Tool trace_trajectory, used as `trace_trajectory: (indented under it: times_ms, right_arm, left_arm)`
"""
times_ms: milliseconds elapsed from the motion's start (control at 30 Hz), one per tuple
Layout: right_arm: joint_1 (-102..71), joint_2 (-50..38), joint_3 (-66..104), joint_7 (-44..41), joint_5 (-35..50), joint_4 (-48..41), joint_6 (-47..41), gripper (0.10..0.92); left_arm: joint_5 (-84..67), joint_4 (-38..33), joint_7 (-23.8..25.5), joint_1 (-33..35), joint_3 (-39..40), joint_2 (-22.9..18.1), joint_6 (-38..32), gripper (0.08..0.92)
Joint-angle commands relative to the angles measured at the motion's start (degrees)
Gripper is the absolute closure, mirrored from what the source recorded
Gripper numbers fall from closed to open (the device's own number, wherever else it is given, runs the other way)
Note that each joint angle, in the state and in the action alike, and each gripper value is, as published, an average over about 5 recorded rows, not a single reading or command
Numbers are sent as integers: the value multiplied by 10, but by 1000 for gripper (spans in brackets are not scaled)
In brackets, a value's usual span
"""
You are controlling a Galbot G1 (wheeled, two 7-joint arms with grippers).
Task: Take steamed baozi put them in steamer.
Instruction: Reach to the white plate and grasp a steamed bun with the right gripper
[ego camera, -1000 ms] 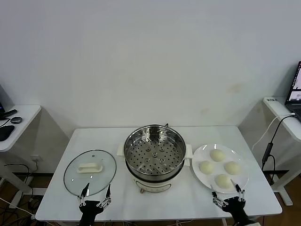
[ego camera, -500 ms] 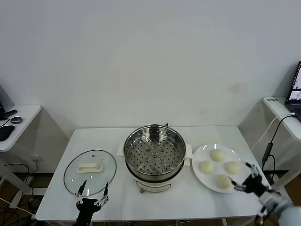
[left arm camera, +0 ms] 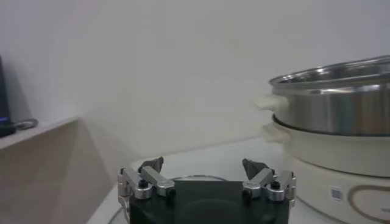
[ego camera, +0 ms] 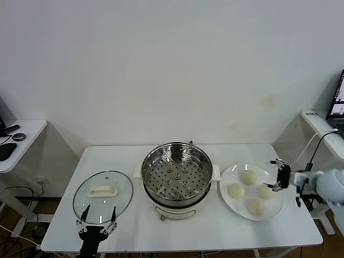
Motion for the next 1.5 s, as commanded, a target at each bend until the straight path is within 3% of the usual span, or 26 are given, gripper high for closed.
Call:
trace_trajectory:
  times_ms: [33, 533, 800, 1367, 1500]
  right_arm:
    - [313, 1, -312, -130, -4, -162, 0, 203]
    - [350, 77, -403, -110, -13, -251, -8, 203]
    - [354, 116, -395, -88, -61, -303, -4, 203]
    - [346, 158, -395, -61, -81, -344, -8, 204]
    - [347, 160, -402, -65, -79, -338, -17, 242]
  left_arm:
    - [6, -2, -3, 3, -15, -2, -1, 177]
    - [8, -1, -5, 12, -22, -4, -8, 177]
    - [7, 1, -7, 10, -26, -3, -13, 177]
    - [8, 7, -10, 13, -34, -4, -23, 177]
    - [8, 7, -12, 16, -34, -4, -24, 177]
